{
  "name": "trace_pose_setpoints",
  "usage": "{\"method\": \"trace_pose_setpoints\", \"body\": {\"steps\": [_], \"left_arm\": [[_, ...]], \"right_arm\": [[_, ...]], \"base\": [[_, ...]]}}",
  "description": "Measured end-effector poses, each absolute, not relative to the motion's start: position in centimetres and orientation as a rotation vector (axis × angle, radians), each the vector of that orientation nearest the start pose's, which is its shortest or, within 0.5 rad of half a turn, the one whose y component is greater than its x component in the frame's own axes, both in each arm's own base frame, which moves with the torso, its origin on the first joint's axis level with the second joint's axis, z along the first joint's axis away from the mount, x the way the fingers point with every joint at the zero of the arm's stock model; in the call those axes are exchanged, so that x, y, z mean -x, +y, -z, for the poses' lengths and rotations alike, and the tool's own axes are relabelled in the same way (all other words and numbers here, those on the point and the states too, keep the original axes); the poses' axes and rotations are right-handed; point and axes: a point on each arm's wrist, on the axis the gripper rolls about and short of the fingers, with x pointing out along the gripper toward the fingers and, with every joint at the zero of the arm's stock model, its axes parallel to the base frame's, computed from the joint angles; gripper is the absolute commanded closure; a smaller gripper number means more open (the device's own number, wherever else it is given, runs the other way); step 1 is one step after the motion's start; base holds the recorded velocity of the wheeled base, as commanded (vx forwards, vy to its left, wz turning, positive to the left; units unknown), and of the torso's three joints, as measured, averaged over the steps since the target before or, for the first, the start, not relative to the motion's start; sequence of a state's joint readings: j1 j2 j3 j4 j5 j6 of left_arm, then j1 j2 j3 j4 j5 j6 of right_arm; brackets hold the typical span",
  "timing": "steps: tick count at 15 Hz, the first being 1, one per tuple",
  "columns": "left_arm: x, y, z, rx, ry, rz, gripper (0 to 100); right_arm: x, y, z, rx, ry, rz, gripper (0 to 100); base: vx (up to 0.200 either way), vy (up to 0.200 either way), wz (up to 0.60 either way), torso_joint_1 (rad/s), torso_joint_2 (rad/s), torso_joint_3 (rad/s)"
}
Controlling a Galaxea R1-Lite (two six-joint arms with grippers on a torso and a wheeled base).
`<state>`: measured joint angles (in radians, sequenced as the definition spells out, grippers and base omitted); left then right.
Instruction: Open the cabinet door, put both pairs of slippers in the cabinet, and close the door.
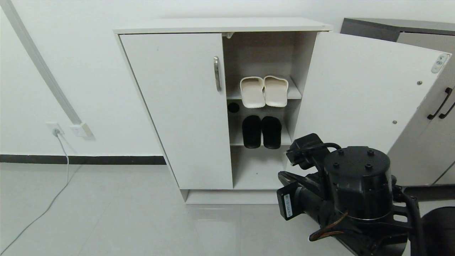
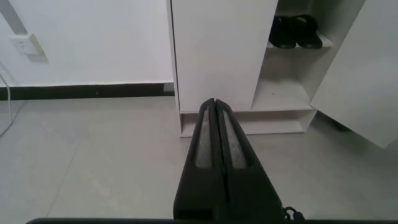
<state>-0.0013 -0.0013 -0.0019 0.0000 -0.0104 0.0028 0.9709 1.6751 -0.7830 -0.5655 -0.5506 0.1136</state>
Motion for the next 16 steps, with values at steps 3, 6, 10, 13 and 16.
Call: {"method": "trace_pose_setpoints", "body": {"steps": [3, 6, 10, 13, 16], "left_arm": [[2.3, -0.02, -7.6, -0.003, -0.004, 0.013, 100], [2.3, -0.02, -7.6, -0.003, -0.003, 0.013, 100], [2.3, -0.02, -7.59, -0.003, -0.003, 0.013, 100], [2.3, -0.02, -7.59, -0.003, -0.003, 0.012, 100], [2.3, -0.02, -7.59, -0.003, -0.003, 0.012, 100]], "right_arm": [[-17.57, 23.62, -17.6, 0.121, 0.267, -0.399, 100], [-17.6, 23.56, -17.53, 0.124, 0.268, -0.394, 100], [-17.53, 23.52, -17.48, 0.126, 0.27, -0.393, 100], [-17.5, 23.47, -17.41, 0.128, 0.272, -0.392, 100], [-17.52, 23.49, -17.43, 0.129, 0.271, -0.392, 100]], "base": [[0.0, 0.0, 0.0, 0.054, -0.5, -0.375], [0.0, 0.0, 0.0, 0.082, -0.49, -0.351], [0.0, 0.0, 0.0, 0.124, -0.46, -0.34], [0.0, 0.0, 0.0, 0.157, -0.47, -0.313], [0.0, 0.0, 0.0, 0.178, -0.48, -0.318]]}}
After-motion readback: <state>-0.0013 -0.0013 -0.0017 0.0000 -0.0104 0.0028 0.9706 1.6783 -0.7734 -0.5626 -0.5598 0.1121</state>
